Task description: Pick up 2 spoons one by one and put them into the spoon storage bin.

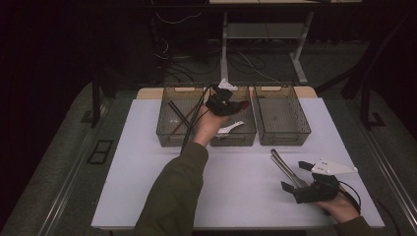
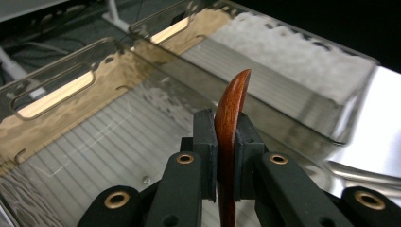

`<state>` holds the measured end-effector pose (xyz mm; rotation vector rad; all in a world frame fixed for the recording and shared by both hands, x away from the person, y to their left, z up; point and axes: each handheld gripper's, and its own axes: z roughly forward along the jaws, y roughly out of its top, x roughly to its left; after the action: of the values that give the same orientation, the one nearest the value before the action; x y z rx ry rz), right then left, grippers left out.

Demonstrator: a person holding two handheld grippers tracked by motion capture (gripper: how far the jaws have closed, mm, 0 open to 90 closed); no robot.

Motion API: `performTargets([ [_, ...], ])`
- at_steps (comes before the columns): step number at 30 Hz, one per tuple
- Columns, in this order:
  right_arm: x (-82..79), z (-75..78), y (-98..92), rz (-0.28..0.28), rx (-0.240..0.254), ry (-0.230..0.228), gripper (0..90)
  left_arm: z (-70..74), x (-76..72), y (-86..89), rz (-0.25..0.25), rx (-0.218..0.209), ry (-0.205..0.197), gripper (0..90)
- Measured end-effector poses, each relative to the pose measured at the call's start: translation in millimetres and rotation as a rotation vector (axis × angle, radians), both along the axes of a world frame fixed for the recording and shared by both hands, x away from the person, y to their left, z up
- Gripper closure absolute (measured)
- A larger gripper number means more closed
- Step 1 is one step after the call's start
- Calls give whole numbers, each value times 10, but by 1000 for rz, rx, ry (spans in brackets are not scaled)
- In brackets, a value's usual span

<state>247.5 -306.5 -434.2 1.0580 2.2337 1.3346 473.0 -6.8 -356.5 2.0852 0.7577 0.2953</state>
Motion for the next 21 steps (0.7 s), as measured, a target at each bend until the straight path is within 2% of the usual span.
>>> performTargets([
  [3, -1, 0, 0, 1, 1, -1, 4, -27, 88, -32, 22, 3, 10, 818],
  [5, -1, 6, -1, 3, 0, -3, 4, -42, 136, -60, 38, -17, 16, 818],
  [9, -8, 11, 3, 4, 4, -4, 4, -64, 217, -108, 48, -4, 33, 818],
  [12, -9, 15, 1, 4, 8, 0, 4, -69, 253, -150, 57, 10, 30, 818],
  [19, -6, 18, -13, 1, 12, 2, 4, -75, 290, -261, 63, -6, 40, 817],
  [21, -5, 19, -15, 2, 12, 0, 4, -97, 296, -285, 63, 10, 43, 817],
])
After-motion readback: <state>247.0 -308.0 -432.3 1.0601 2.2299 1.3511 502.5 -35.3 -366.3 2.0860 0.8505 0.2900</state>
